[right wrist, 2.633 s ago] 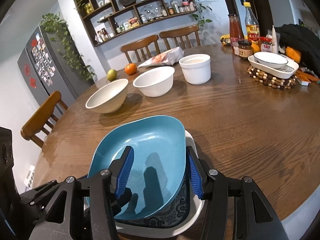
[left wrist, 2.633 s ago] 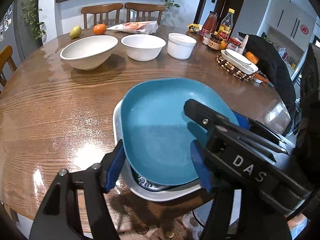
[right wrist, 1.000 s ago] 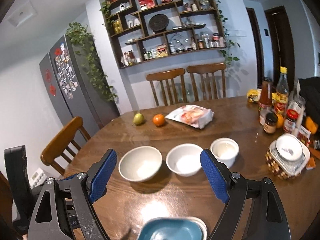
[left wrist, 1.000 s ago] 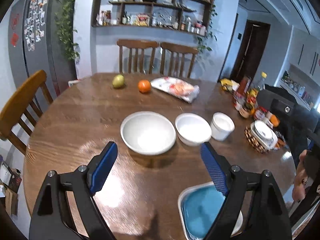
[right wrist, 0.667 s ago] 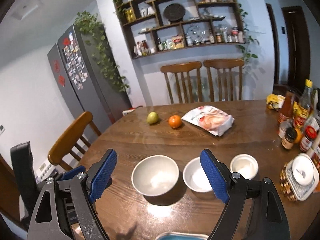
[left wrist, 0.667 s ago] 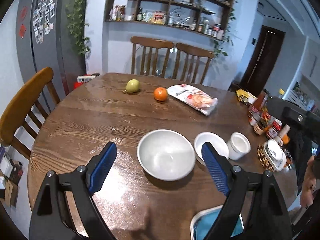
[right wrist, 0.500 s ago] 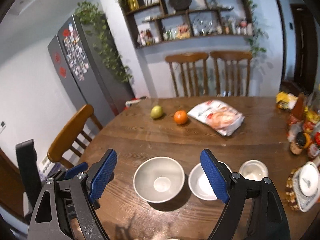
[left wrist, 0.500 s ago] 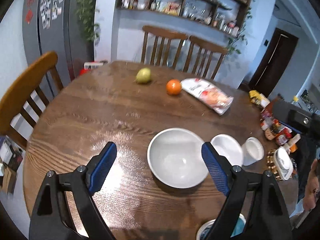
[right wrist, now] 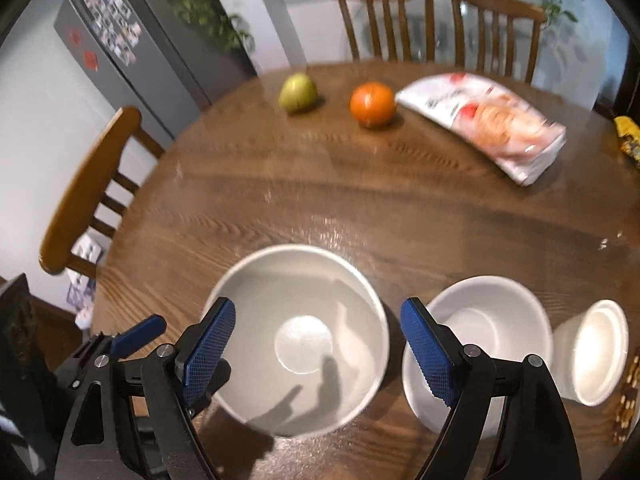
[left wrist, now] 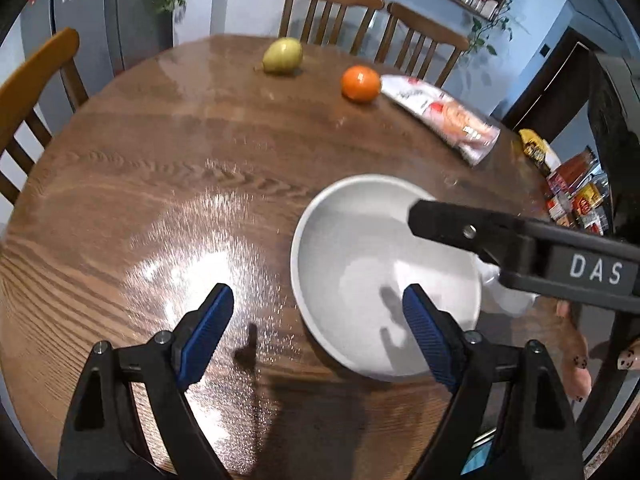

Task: Organize plates and bowls
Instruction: 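Close the right gripper on the large white bowl's rim, then lift the large white bowl with the right gripper toward the teal plate, then lower the large white bowl onto the teal plate and open the right gripper, then move the right gripper to the smaller white bowl and grasp its rim, then lift the smaller white bowl with the right gripper toward the large bowl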

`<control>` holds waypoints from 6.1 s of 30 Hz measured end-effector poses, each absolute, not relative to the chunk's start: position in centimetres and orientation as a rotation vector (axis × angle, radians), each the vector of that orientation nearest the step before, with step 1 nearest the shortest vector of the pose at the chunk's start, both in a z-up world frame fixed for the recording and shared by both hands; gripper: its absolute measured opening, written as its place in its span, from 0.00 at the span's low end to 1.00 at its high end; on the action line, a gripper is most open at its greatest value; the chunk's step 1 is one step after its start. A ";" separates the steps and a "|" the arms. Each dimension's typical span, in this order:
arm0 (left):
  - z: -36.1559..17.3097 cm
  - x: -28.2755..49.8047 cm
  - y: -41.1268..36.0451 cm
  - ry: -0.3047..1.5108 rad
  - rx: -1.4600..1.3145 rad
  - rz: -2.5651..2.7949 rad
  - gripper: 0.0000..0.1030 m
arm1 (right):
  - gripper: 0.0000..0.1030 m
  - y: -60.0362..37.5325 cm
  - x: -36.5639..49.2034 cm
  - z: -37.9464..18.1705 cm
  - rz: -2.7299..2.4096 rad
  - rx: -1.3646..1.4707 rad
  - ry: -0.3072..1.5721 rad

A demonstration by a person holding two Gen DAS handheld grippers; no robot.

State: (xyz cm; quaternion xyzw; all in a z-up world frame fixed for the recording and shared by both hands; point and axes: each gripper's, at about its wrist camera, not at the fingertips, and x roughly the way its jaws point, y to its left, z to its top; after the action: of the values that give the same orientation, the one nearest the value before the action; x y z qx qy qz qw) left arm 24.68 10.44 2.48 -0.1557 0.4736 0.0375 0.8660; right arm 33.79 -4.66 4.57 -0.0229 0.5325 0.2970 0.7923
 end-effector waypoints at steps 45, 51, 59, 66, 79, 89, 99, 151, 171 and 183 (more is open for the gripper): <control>3.7 20.9 -1.0 1.037 -0.161 -0.157 0.36 | 0.78 -14.1 27.0 4.9 0.495 -0.086 1.127; 2.3 21.4 -3.2 1.091 -0.128 -0.194 0.36 | 0.78 -16.6 26.6 3.7 0.457 -0.058 1.153; 1.4 21.9 -4.4 1.122 -0.114 -0.204 0.37 | 0.78 -17.9 26.6 2.6 0.454 -0.031 1.182; 0.5 21.7 -4.8 1.145 -0.102 -0.215 0.39 | 0.78 -18.2 26.5 1.9 0.446 -0.029 1.193; 0.4 21.4 -5.3 1.134 -0.090 -0.222 0.42 | 0.78 -18.7 25.9 1.7 0.443 -0.045 1.198; -0.2 21.5 -6.1 1.161 -0.091 -0.246 0.42 | 0.78 -19.5 25.6 1.0 0.427 -0.035 1.229; 0.2 22.2 -4.4 1.159 -0.156 -0.236 0.45 | 0.78 -19.7 25.8 1.0 0.471 0.032 1.230; 1.7 32.6 -1.3 1.095 -0.181 -0.161 0.51 | 0.84 -17.0 37.8 3.8 0.538 0.211 1.144; 0.5 33.0 -1.3 1.142 -0.259 -0.204 0.35 | 0.84 -16.3 38.3 2.7 0.442 0.123 1.152; -0.3 33.3 -1.2 1.189 -0.302 -0.219 0.20 | 0.84 -16.0 38.4 2.4 0.452 0.116 1.149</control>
State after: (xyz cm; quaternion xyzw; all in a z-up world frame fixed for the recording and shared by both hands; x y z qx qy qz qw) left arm 33.30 -1.24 -0.30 -0.1414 0.5567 -0.1023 0.8121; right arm 38.36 -16.05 2.37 0.0543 0.5386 0.2116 0.8138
